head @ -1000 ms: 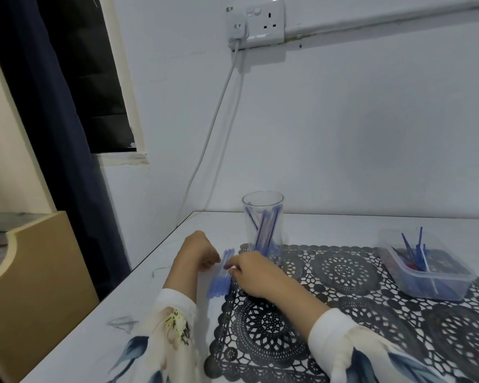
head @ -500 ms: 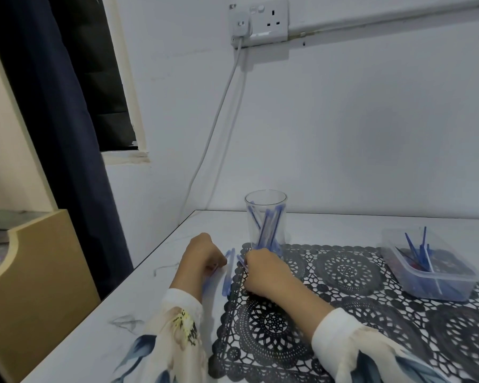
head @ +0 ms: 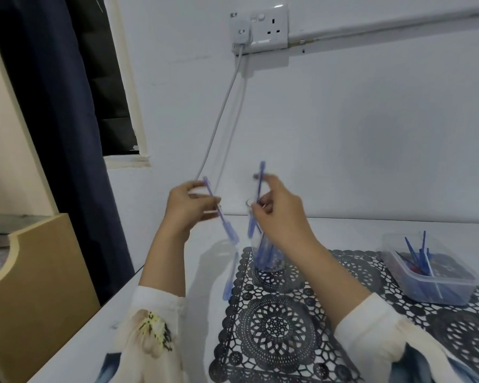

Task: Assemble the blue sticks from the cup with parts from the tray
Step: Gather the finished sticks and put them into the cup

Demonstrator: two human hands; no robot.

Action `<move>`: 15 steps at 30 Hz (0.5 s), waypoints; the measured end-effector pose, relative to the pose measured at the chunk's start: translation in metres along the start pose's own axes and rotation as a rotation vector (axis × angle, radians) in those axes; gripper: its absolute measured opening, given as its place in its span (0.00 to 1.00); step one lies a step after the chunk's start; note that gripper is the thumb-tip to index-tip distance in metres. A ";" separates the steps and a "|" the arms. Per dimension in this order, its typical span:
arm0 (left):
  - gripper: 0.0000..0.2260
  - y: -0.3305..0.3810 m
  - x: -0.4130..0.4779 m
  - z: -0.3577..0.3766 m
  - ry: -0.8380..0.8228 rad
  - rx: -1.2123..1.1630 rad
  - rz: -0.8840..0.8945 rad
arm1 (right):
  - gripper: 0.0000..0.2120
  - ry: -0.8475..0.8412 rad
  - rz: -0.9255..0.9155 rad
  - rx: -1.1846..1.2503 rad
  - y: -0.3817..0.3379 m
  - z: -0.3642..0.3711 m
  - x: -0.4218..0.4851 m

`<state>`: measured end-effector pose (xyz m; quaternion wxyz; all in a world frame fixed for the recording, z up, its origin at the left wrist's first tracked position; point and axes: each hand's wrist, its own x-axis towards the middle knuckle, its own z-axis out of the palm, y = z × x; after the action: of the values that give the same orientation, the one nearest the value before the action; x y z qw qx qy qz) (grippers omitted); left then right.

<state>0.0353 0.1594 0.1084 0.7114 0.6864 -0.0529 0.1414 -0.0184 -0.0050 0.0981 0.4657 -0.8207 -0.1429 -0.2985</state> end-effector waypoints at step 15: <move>0.13 -0.025 -0.025 0.074 0.203 0.143 0.627 | 0.39 0.378 -0.184 -0.220 0.054 -0.009 0.002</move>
<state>0.0275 0.0824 0.0821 0.5851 0.6673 -0.1802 0.4242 0.0082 -0.0410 0.0660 0.3629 -0.7796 -0.0938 -0.5017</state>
